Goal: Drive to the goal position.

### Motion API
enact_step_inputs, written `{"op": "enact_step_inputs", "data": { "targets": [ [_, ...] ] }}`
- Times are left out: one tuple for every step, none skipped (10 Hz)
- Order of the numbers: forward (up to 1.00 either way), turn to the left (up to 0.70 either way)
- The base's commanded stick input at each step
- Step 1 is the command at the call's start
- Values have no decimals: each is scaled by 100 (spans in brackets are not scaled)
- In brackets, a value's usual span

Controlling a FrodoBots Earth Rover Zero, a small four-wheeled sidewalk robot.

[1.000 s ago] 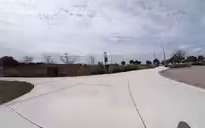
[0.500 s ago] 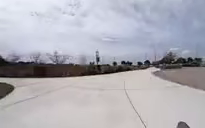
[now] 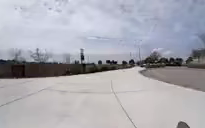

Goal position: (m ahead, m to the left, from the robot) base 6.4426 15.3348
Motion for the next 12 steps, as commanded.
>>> {"op": "enact_step_inputs", "data": {
  "targets": [
    [100,0],
    [100,0],
    [100,0],
    [100,14],
    [100,34],
    [100,40],
    [100,40],
    [100,40],
    [100,40],
    [100,40],
    [100,40],
    [100,40]
  ]
}}
